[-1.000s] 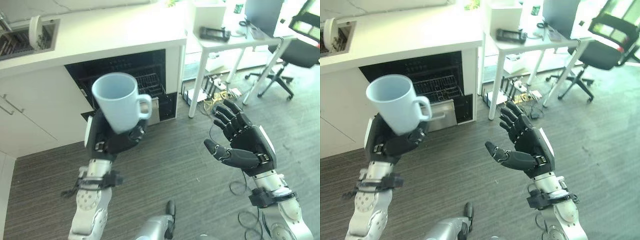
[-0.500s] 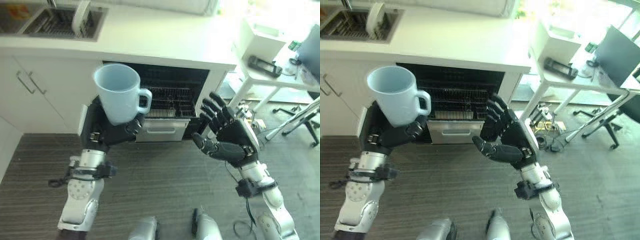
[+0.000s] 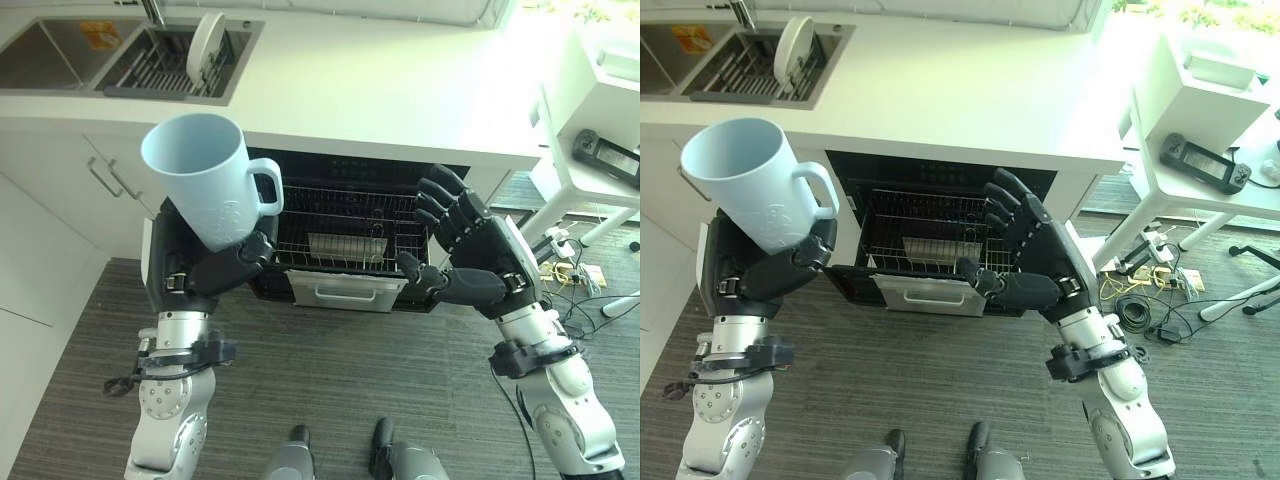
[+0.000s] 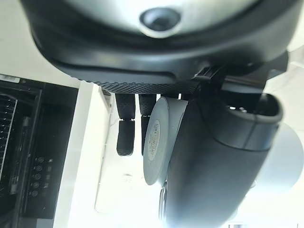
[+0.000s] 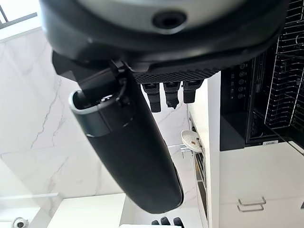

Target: Place the dishes in the dishwasher.

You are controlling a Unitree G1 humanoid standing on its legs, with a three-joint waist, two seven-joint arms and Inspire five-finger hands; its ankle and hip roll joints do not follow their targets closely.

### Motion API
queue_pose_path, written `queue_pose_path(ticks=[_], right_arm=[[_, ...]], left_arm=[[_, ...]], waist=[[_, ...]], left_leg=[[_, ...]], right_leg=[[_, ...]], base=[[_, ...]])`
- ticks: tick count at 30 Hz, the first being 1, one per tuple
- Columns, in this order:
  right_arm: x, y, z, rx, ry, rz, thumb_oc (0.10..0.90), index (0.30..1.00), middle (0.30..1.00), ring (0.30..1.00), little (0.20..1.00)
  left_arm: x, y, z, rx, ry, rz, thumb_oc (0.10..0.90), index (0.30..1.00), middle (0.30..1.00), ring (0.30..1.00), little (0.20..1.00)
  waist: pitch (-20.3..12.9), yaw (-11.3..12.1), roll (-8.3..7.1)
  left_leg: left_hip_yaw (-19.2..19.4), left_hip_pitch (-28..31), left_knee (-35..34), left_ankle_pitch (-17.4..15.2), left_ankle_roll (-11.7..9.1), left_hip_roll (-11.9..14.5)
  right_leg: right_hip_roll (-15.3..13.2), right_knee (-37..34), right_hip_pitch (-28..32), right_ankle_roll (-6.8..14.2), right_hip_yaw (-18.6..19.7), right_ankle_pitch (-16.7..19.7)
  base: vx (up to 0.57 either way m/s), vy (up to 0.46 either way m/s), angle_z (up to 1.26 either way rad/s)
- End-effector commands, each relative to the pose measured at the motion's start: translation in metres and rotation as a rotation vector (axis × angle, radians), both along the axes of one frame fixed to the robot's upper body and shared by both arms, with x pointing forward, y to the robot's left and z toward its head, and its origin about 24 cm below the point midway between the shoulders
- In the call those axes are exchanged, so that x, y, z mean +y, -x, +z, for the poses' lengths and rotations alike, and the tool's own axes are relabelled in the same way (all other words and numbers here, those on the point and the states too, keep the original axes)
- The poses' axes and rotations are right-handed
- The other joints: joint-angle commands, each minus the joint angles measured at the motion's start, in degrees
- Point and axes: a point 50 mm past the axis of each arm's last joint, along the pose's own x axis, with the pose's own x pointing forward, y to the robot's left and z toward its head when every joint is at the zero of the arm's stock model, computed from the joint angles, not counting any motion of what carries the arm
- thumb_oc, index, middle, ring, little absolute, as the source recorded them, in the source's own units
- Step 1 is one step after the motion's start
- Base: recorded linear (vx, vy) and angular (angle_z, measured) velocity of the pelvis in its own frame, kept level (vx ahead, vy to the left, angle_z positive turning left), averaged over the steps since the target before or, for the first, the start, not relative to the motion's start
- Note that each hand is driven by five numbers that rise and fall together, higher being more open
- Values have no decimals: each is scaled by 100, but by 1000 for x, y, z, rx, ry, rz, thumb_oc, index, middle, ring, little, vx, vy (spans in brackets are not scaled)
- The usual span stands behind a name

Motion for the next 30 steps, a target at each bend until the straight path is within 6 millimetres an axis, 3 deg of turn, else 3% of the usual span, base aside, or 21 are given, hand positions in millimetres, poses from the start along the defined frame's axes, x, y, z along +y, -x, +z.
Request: queue_pose_path(ticks=[1,4,7,10,15,16,18,19,21,22,23,24,25,27,30], right_arm=[[1,11,30,-195,-39,-7,800,900,900,900,900],[-2,9,28,-200,-34,-53,800,900,900,900,900],[-4,11,28,-203,-29,-71,800,900,900,900,900],[-4,12,28,-197,-31,-68,800,900,900,900,900],[-5,16,27,-203,-64,-92,800,900,900,900,900],[-2,13,28,-209,-100,-98,800,900,900,900,900],[0,12,28,-209,-114,-94,800,900,900,900,900],[4,12,24,-200,-128,-85,800,900,900,900,900],[7,10,22,-194,-124,-75,800,900,900,900,900],[8,9,21,-191,-123,-71,800,900,900,900,900],[4,8,20,-195,-130,-66,800,900,900,900,900],[3,7,21,-200,-134,-54,800,900,900,900,900],[4,8,22,-203,-130,-39,800,900,900,900,900],[7,10,22,-201,-128,-28,800,900,900,900,900],[6,14,22,-199,-127,-20,800,900,900,900,900]], left_arm=[[-7,12,34,-255,-11,-79,400,300,300,300,300],[-9,13,29,-248,-11,-117,400,300,300,300,300],[-9,13,28,-251,-8,-123,400,300,300,300,300],[-10,10,29,-255,-13,-117,400,300,300,300,300],[-11,1,37,-251,-54,-144,400,300,300,300,300],[-13,-2,39,-242,-84,-164,400,300,300,300,300],[-14,-3,39,-240,-100,-172,400,300,300,300,300],[-16,-3,38,-243,-136,-178,400,300,300,300,300],[-18,-4,38,-251,-165,-172,400,300,300,300,300],[-18,-5,39,-256,-173,-166,400,300,300,300,300],[-17,-8,43,-258,-178,-161,400,300,300,300,300],[-16,-8,44,-258,-184,-153,400,300,300,300,300],[-16,-7,44,-256,-186,-140,400,300,300,300,300],[-17,-5,42,-247,-191,-135,400,300,300,300,300],[-15,-1,40,-242,-195,-135,400,300,300,300,300]], waist=[[-711,-7,-107],[-624,-44,67],[-649,-89,182],[-713,-109,182],[-745,-62,20],[-704,16,2],[-676,35,3],[-598,-1,70],[-488,-88,137],[-449,-101,119],[-380,-123,-33],[-348,-150,-124],[-329,-234,-185],[-320,-287,-197],[-349,-322,-230]], left_leg=[[328,2,465,-8,225,-113],[555,-427,465,-313,134,268],[400,-793,465,-218,-7,494],[278,-802,465,-300,27,436],[170,-628,465,-509,196,218],[98,-597,465,-556,331,118],[74,-589,465,-565,409,61],[-19,-501,465,-623,561,-11],[-51,-460,465,-628,627,13],[3,-449,465,-630,610,33],[222,-421,465,-639,538,37],[393,-391,465,-690,509,27],[565,-289,465,-827,514,18],[623,-159,465,-955,563,18],[718,1,465,-1101,600,40]], right_leg=[[-81,205,7,146,-22,-710],[-46,205,142,221,-218,-779],[12,205,228,240,-222,-881],[-89,205,270,322,-233,-901],[-466,205,406,619,-411,-710],[-564,205,638,667,-501,-596],[-549,205,761,668,-526,-427],[-373,403,915,713,-491,133],[-294,824,597,638,-407,285],[-239,634,521,595,-397,253],[-342,205,339,583,-444,-142],[-530,205,39,665,-379,-143],[-730,205,-432,807,-105,150],[-806,205,-676,851,25,334],[-858,205,-833,903,19,298]], base=[[48,-22,19],[59,96,45],[127,183,71],[219,328,15],[210,293,-3],[260,392,4],[208,292,-2],[162,226,-10],[129,170,-19],[141,-61,-33],[154,-169,-54],[235,-297,-108],[226,-246,-129],[257,-237,-65],[266,-304,7]])
